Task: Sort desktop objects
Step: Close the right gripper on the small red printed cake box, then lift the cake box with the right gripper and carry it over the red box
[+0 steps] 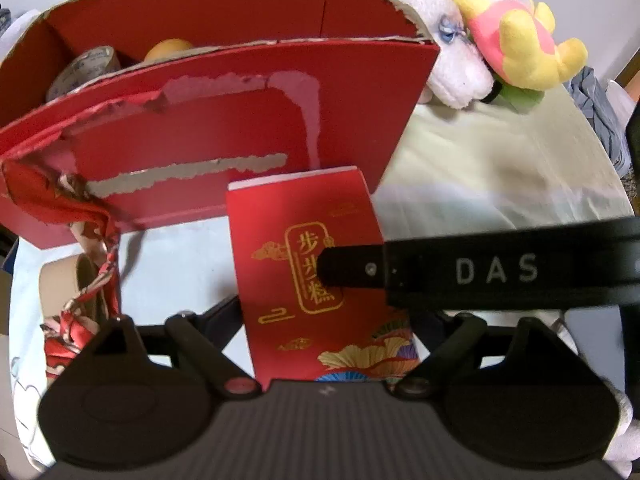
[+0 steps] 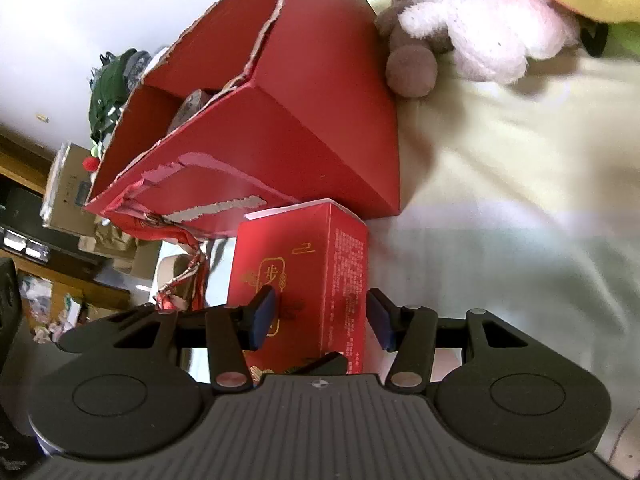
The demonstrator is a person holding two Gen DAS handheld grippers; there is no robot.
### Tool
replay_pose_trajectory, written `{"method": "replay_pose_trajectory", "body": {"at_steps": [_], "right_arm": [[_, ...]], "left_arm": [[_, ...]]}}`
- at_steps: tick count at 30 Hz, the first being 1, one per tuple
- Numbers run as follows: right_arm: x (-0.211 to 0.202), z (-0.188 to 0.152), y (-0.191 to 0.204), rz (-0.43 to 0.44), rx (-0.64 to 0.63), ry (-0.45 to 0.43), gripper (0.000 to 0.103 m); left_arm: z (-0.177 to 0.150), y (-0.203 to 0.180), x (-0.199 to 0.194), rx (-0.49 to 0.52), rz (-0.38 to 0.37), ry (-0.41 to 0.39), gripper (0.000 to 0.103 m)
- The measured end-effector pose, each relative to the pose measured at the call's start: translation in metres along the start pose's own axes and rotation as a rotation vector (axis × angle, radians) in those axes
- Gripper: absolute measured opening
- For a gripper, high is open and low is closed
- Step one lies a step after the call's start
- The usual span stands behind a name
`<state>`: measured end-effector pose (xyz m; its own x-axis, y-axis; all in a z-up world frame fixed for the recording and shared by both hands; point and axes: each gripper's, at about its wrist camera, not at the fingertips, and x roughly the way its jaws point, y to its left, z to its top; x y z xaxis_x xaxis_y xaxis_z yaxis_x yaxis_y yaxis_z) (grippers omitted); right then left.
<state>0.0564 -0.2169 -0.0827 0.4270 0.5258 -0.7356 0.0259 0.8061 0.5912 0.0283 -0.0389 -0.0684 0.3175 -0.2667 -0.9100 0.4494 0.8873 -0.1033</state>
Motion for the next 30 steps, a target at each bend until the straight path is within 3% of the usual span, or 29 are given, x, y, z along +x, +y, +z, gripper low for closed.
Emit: {"method": "replay_pose_trajectory", "body": {"at_steps": [3, 9, 17, 24, 30], "right_arm": [[0.001, 0.000, -0.008, 0.041, 0.052, 0.035, 0.050], [-0.013, -0.004, -0.017, 0.009, 0.027, 0.012, 0.049], [-0.070, -0.017, -0.044, -0.049, 0.081, -0.102, 0.049], [-0.118, -0.014, -0.031, -0.087, 0.087, -0.246, 0.050], [-0.140, 0.011, 0.003, -0.076, 0.013, -0.370, 0.050]], "left_arm": [[0.002, -0.006, 0.001, 0.007, 0.009, 0.005, 0.087], [0.007, -0.032, 0.001, 0.069, -0.014, 0.004, 0.087], [0.016, -0.083, -0.020, 0.203, -0.093, -0.045, 0.087], [0.040, -0.113, -0.053, 0.269, -0.122, -0.165, 0.087], [0.071, -0.108, -0.095, 0.267, -0.096, -0.318, 0.087]]}}
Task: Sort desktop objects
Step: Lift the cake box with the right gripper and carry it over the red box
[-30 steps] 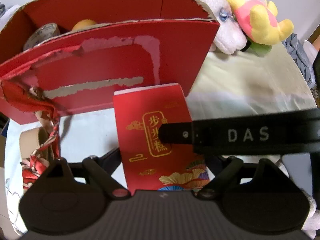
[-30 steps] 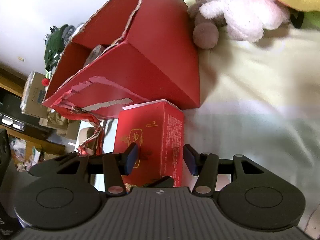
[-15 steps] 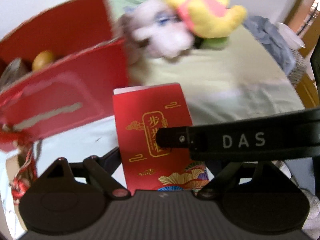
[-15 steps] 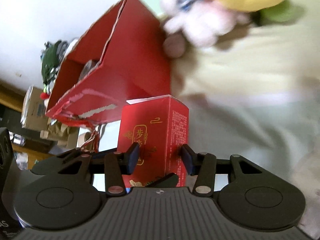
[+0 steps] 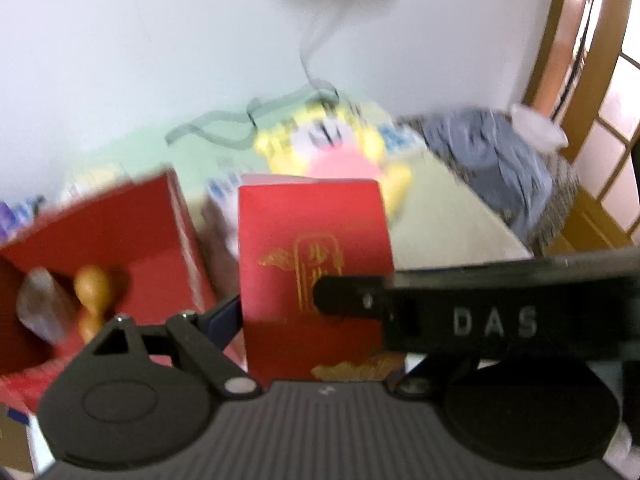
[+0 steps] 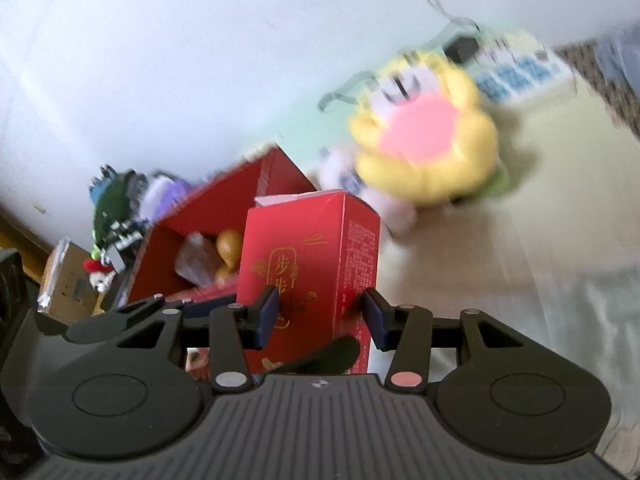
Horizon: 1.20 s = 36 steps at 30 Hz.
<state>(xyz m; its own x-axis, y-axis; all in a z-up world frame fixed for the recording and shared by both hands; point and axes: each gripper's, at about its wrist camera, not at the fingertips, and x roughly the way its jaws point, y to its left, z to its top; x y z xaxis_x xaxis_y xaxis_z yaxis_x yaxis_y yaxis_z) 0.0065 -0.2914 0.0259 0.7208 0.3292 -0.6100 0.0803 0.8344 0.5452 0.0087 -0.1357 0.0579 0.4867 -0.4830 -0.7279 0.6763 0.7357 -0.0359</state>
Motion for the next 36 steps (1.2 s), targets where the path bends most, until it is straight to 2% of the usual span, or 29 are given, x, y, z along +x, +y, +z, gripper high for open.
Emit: {"method": "replay_pose_trajectory", "body": {"at_steps": [3, 8, 17, 21, 26, 31, 36], "right_arm": [[-0.002, 0.017, 0.020, 0.021, -0.051, -0.047, 0.050], [0.012, 0.046, 0.052, 0.047, -0.142, -0.085, 0.049], [0.082, 0.076, 0.111, 0.025, -0.264, 0.006, 0.049], [0.113, 0.080, 0.128, 0.002, -0.293, 0.065, 0.049], [0.148, 0.079, 0.139, -0.065, -0.326, 0.145, 0.049], [0.178, 0.074, 0.141, -0.137, -0.336, 0.245, 0.049], [0.200, 0.071, 0.140, -0.187, -0.310, 0.321, 0.048]], "left_arm": [[0.019, 0.014, -0.007, -0.002, 0.028, -0.052, 0.086], [0.037, 0.055, -0.012, -0.040, 0.067, -0.088, 0.086], [0.044, 0.142, 0.000, -0.150, 0.050, -0.058, 0.086], [0.035, 0.177, 0.015, -0.216, -0.004, -0.025, 0.086], [0.021, 0.210, 0.047, -0.301, -0.091, 0.056, 0.086], [0.007, 0.226, 0.076, -0.351, -0.152, 0.150, 0.086], [0.002, 0.237, 0.097, -0.365, -0.177, 0.238, 0.086]]}}
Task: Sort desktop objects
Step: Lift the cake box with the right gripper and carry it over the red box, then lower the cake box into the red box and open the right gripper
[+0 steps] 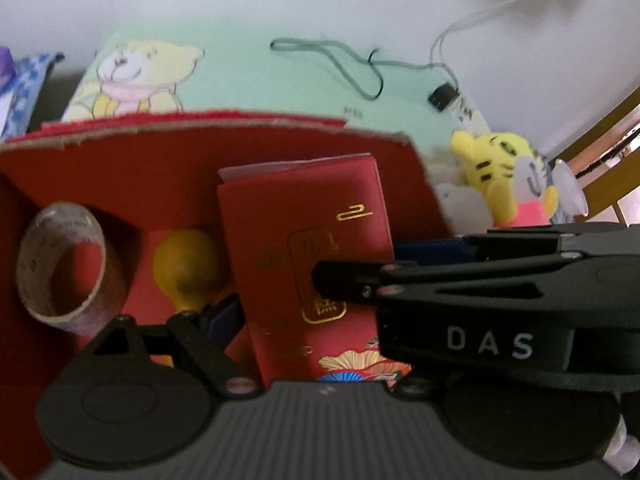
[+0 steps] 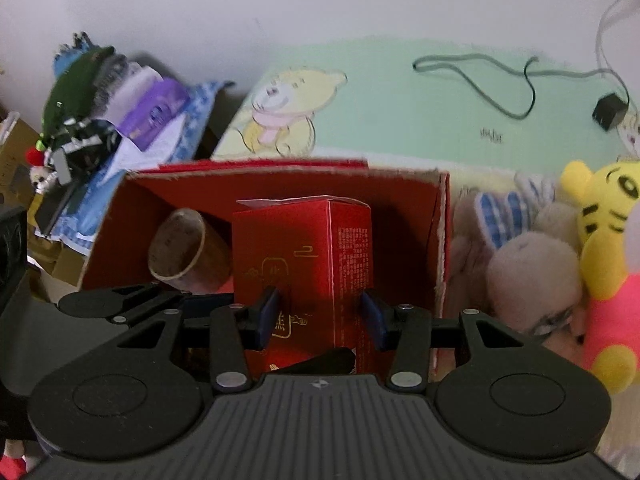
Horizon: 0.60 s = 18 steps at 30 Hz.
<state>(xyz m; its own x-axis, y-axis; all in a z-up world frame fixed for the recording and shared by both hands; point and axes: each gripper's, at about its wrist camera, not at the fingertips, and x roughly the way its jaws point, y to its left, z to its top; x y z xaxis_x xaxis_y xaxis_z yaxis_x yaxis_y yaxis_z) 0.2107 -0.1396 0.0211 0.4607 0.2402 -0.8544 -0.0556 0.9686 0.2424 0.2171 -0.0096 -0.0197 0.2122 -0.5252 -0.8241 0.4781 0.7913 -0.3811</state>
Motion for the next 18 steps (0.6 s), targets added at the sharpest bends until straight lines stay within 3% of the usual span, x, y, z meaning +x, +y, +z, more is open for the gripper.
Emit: {"method": "replay_pose_trajectory", "body": {"at_steps": [7, 11, 17, 18], "right_arm": [[0.021, 0.003, 0.007, -0.074, 0.029, 0.069, 0.042], [0.025, 0.006, 0.011, -0.135, 0.005, 0.076, 0.042], [0.029, 0.009, 0.016, -0.159, -0.033, 0.084, 0.046], [0.030, 0.009, 0.017, -0.160, -0.036, 0.082, 0.043]], "left_arm": [[0.006, 0.011, 0.028, -0.024, -0.011, 0.132, 0.085], [0.007, 0.012, 0.031, -0.018, -0.006, 0.132, 0.082], [0.003, 0.020, 0.028, -0.030, 0.009, 0.138, 0.082], [0.003, 0.021, 0.025, -0.032, 0.019, 0.128, 0.082]]}}
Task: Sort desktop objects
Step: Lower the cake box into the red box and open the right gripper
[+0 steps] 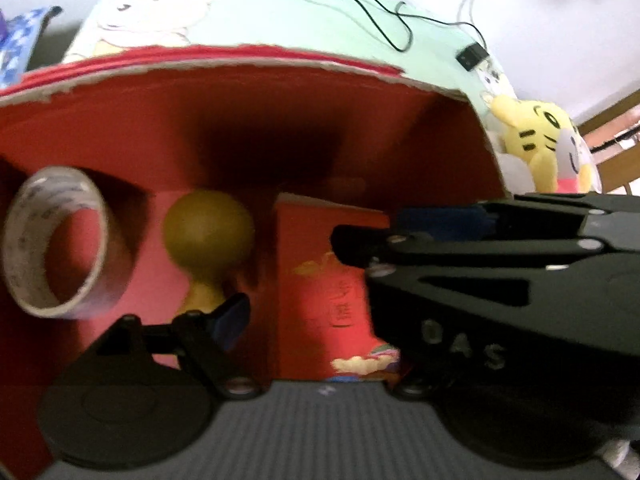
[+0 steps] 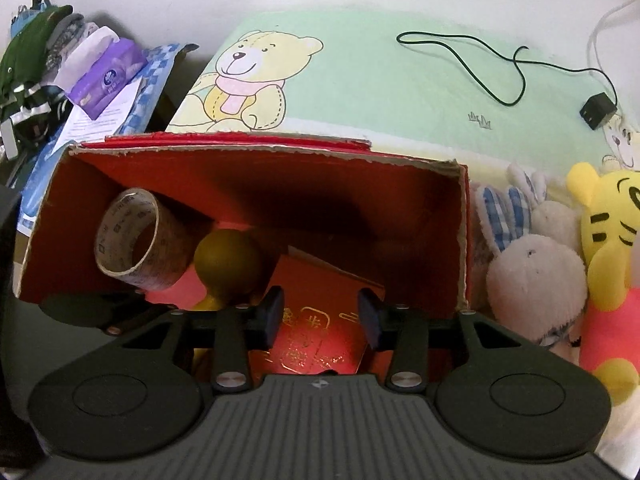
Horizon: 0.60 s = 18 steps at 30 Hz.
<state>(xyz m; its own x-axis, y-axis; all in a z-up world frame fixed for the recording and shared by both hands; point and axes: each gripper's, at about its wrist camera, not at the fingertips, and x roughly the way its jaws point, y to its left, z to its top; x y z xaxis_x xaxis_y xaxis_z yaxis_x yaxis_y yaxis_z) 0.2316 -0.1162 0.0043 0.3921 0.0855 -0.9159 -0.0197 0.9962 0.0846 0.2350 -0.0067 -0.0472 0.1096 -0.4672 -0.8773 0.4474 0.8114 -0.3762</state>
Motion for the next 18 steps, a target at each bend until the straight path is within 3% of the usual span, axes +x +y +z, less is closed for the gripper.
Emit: {"method": "replay_pose_trajectory", "body": {"at_steps": [5, 8, 11, 15, 18], "right_arm": [[-0.004, 0.003, -0.004, 0.055, 0.036, -0.023, 0.040], [-0.005, 0.003, -0.005, 0.036, 0.079, -0.027, 0.040], [-0.002, -0.001, -0.001, 0.036, 0.102, -0.015, 0.040], [0.006, -0.007, 0.010, -0.056, 0.107, -0.040, 0.040], [0.021, -0.013, 0.009, -0.085, 0.154, 0.002, 0.040]], "left_arm": [[-0.002, 0.008, -0.019, 0.007, 0.008, -0.059, 0.082], [-0.007, 0.007, -0.025, 0.045, 0.065, -0.091, 0.082], [-0.012, 0.012, -0.032, 0.062, 0.074, -0.114, 0.081], [-0.019, 0.020, -0.040, 0.079, 0.116, -0.141, 0.080], [-0.022, 0.022, -0.042, 0.097, 0.148, -0.151, 0.080]]}}
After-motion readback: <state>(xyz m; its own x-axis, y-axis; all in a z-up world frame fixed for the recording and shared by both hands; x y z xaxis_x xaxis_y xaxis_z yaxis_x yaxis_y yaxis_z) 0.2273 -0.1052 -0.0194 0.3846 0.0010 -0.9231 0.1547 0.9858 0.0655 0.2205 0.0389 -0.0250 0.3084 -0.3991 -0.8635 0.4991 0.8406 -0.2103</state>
